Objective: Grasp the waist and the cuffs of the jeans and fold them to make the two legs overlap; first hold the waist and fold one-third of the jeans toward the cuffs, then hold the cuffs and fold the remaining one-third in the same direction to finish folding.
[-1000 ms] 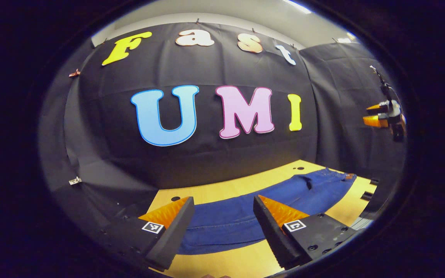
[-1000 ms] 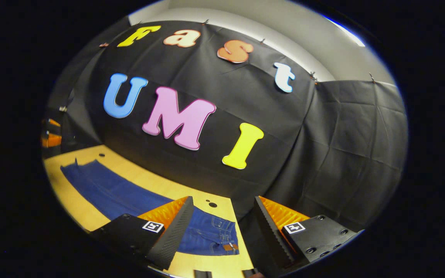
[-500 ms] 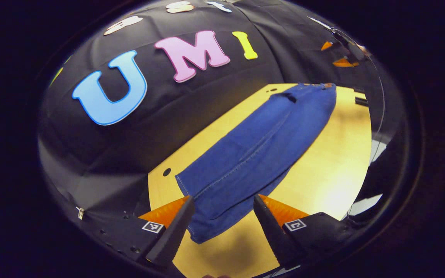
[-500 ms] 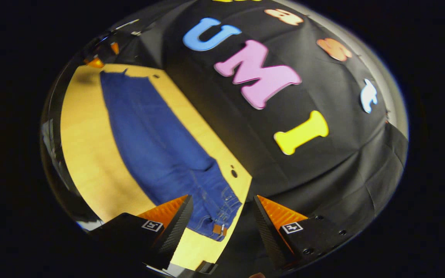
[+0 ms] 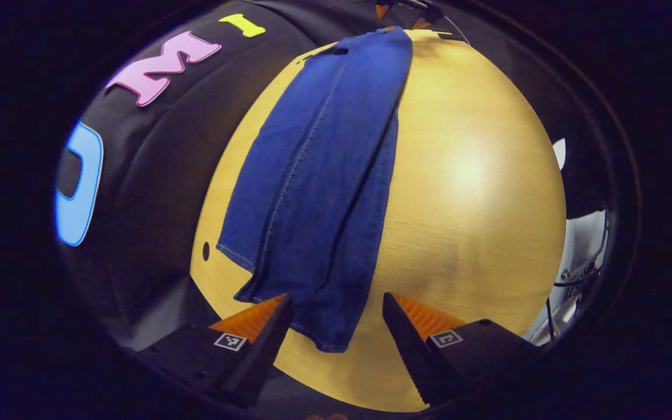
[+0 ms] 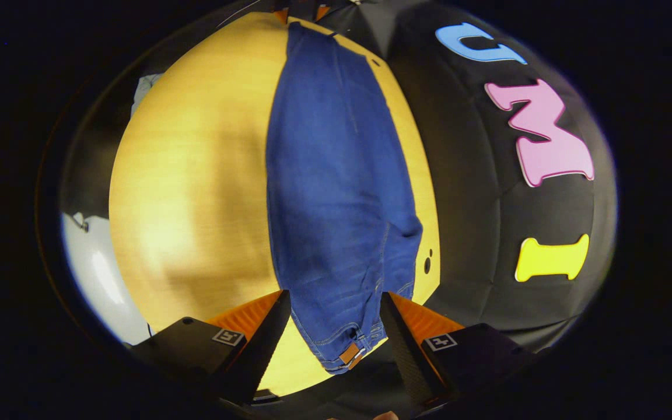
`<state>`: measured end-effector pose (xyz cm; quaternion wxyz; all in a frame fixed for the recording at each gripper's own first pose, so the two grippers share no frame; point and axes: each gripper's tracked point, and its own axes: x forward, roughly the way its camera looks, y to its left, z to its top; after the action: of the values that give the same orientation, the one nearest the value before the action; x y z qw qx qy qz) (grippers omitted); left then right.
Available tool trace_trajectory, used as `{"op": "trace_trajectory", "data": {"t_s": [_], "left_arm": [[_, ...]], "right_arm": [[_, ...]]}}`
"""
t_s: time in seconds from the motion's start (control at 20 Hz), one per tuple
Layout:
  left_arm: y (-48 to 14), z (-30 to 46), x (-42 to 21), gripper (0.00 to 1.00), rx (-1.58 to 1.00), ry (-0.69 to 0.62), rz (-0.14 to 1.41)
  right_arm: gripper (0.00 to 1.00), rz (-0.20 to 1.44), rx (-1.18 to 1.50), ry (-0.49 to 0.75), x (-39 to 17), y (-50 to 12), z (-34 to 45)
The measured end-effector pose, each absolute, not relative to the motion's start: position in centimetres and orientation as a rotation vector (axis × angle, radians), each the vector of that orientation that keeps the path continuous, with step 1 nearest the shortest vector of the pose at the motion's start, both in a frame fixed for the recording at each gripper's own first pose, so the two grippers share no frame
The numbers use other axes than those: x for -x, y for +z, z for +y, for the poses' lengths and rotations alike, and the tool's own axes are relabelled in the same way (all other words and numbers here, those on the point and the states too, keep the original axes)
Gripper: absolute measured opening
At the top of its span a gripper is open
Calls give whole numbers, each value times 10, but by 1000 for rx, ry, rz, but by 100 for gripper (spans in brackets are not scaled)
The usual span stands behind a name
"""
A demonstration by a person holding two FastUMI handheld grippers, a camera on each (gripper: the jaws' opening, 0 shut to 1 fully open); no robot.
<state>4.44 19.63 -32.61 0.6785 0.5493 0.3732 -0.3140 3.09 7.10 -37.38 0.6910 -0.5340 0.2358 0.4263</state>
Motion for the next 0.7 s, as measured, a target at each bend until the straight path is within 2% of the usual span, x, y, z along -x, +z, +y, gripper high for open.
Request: {"op": "trace_trajectory", "data": {"t_s": [0.1,0.15,0.2,0.3,0.6,0.7], "left_arm": [[-337,205,-47,98,-1287,-739,874],[-336,202,-57,98,-1319,-749,838],[-335,203,-63,93,-1337,-742,827],[-339,205,-72,92,-1327,-737,815],[-337,198,-96,90,-1435,-764,738],[-340,195,-96,90,-1453,-808,748]], "right_arm": [[95,558,1206,964,-36,-389,57],[95,571,1213,965,-39,-395,52],[95,584,1218,962,-42,-400,48],[95,641,1205,981,-34,-410,44],[95,609,1371,996,-39,-435,16],[90,619,1412,960,-56,-442,2]]}}
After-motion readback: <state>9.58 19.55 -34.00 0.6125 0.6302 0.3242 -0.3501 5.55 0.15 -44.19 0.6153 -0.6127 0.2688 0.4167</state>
